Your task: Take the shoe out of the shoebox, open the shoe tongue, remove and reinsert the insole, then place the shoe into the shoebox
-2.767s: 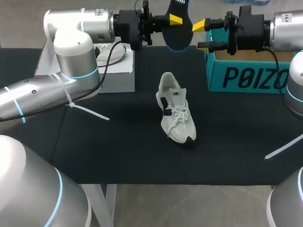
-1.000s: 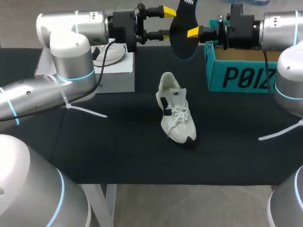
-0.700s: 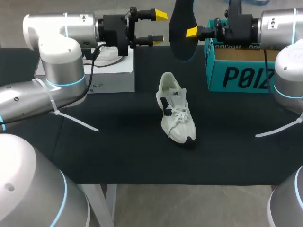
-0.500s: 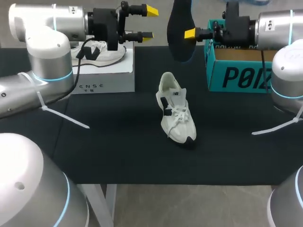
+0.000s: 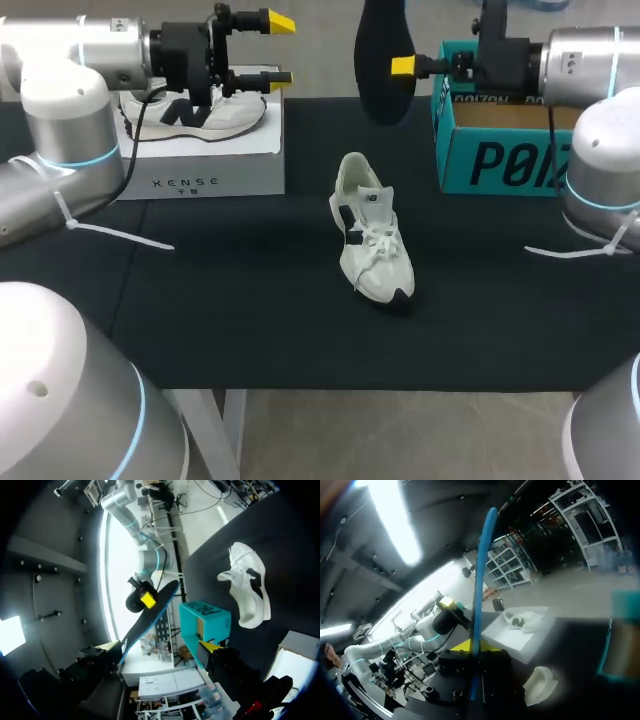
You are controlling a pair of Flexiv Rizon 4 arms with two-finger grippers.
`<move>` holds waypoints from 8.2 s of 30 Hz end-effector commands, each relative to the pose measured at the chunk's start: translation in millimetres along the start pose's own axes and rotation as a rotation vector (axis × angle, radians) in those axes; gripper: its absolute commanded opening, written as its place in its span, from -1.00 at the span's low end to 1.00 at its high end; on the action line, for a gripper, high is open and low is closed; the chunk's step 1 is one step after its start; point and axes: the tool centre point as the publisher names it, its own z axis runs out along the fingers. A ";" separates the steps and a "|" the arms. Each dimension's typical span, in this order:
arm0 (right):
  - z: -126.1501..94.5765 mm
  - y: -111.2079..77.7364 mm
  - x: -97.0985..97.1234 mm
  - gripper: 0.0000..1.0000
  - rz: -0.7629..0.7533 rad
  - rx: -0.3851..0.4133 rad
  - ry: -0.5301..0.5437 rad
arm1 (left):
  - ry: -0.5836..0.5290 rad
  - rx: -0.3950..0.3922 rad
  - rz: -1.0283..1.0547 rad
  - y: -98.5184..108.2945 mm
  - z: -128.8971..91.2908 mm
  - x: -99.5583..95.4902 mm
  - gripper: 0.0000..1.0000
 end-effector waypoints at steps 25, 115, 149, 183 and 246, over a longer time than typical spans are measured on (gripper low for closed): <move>15.4 -15.9 -47.7 -1.00 -0.109 -0.058 0.346 | 0.003 -0.003 0.001 -1.5 -0.2 -0.5 1.00; 76.5 -113.1 -129.6 -1.00 -0.253 0.126 -0.102 | 0.003 -0.003 0.001 -1.5 -0.2 -0.5 1.00; 72.3 -170.5 -140.3 -1.00 -0.091 0.154 -0.094 | 0.003 -0.003 0.001 -1.5 -0.2 -0.5 1.00; 63.6 -181.7 -142.0 -0.25 -0.048 0.233 -0.070 | 0.003 -0.003 0.001 -1.5 -0.2 -0.5 1.00; 70.7 -153.1 -154.8 -0.20 -0.065 0.248 -0.065 | 0.003 -0.003 0.001 -1.5 -0.2 -0.5 1.00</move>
